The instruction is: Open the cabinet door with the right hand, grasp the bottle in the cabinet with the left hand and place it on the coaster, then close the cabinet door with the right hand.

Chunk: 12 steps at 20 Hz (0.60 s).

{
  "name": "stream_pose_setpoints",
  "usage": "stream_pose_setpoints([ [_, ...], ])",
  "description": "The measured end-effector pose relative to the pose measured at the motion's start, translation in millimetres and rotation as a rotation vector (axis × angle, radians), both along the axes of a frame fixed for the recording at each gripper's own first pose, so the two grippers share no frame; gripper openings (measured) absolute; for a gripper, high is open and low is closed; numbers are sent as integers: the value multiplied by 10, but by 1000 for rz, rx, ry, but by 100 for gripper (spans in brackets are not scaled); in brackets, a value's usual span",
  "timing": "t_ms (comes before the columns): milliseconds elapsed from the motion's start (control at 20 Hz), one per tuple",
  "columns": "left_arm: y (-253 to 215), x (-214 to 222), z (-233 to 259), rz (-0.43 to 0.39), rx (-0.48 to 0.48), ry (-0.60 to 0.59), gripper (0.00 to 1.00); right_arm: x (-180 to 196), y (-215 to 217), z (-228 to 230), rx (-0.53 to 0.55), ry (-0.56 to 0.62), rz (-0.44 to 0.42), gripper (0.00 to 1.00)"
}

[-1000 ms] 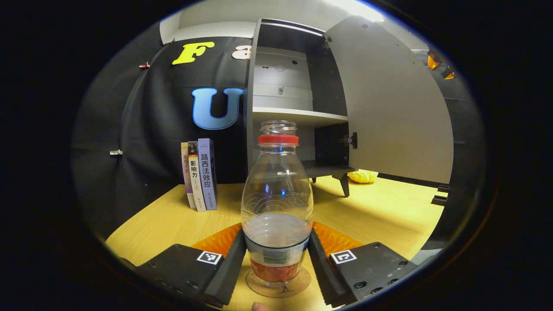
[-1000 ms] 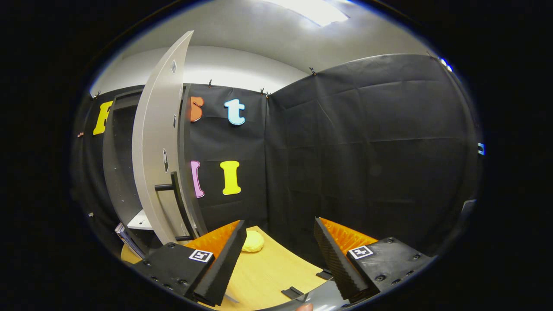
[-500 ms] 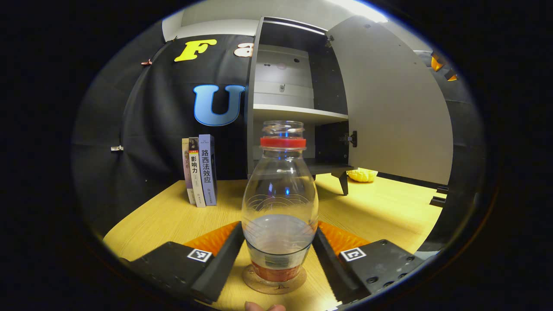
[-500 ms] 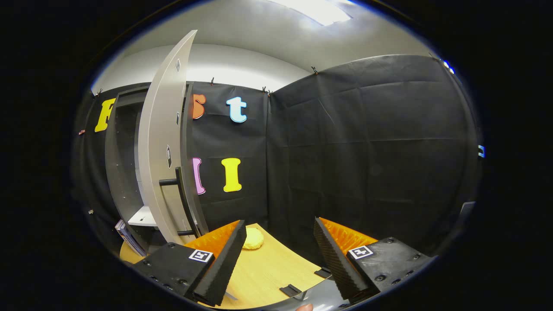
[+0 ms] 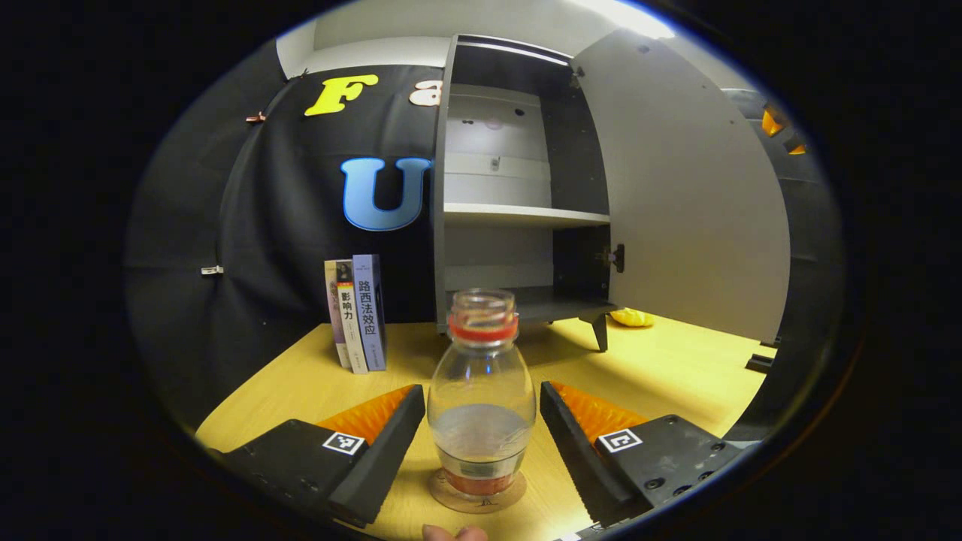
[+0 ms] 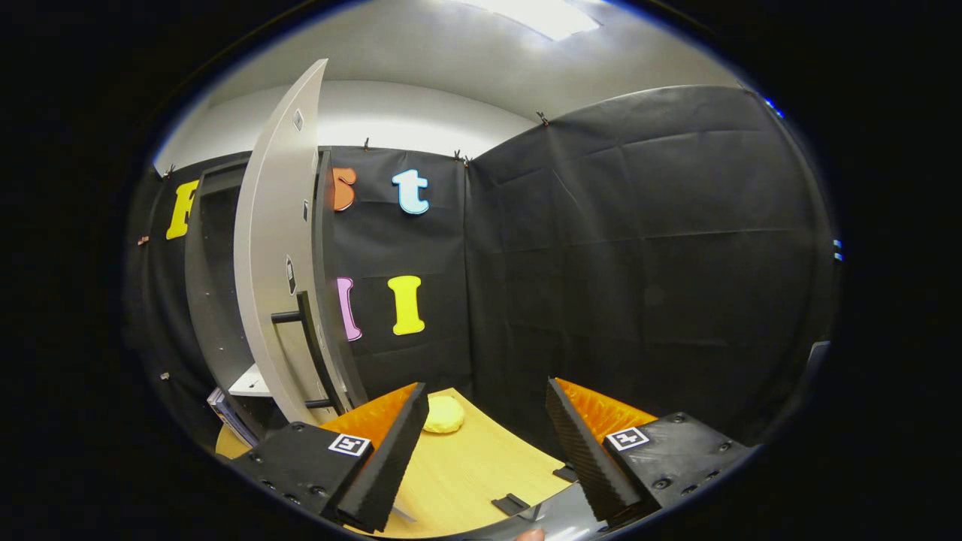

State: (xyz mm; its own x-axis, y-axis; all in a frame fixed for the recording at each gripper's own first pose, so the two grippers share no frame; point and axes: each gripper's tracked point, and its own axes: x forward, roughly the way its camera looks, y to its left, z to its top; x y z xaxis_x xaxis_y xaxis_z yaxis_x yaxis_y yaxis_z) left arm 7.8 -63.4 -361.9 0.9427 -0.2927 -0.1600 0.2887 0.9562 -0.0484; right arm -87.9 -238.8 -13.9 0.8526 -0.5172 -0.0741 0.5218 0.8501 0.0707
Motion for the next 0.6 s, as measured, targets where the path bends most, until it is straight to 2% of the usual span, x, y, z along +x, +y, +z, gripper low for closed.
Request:
stream_pose_setpoints([
  [350,2,-19,804,34,-28,-17,97,210,119,-46,-53,26,91,98],
  [600,27,-3,1456,69,24,-29,97,514,175,-67,17,21,174,98],
])
